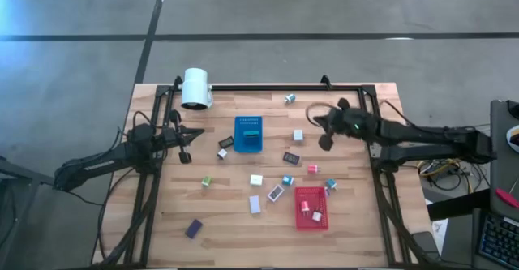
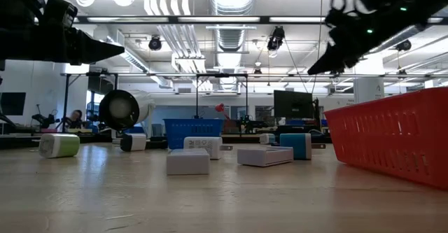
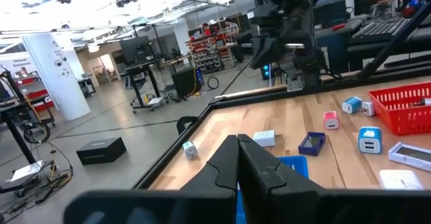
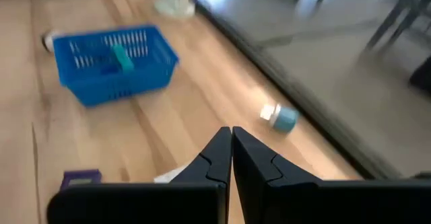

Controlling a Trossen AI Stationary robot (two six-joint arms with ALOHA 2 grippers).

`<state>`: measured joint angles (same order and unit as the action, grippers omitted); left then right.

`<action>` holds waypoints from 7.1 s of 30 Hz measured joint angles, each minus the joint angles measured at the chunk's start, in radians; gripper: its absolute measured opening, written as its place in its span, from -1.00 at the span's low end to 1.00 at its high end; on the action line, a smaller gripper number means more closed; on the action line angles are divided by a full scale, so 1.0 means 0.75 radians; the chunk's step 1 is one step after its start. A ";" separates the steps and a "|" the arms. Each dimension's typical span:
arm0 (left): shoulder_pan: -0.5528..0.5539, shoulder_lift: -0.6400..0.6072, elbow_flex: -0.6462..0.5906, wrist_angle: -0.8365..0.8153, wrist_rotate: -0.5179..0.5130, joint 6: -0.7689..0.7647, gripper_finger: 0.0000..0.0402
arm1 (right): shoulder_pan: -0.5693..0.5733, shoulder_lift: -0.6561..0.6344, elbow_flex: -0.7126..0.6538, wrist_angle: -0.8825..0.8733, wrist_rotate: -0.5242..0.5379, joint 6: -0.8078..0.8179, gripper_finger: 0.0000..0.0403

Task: Pick & Place Office items
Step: Put the top blue charger adapter into the red bin

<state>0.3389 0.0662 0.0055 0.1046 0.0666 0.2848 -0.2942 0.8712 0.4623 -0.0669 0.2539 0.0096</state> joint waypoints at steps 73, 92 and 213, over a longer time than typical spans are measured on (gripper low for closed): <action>-0.001 0.005 0.000 -0.052 0.000 -0.045 -0.94 | -0.538 1.840 1.717 -1.158 -0.269 -1.384 0.04; -0.001 0.005 0.000 -0.052 0.000 -0.046 -0.94 | -0.529 1.815 1.725 -1.161 -0.265 -1.296 -0.38; 0.000 0.005 0.000 -0.012 -0.011 0.010 -0.93 | 0.221 -0.524 0.026 -0.112 -0.384 -0.032 -0.37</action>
<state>0.3389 0.0700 0.0055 0.0959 0.0586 0.2920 -0.1288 0.4785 0.4815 -0.1511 -0.0344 -0.0146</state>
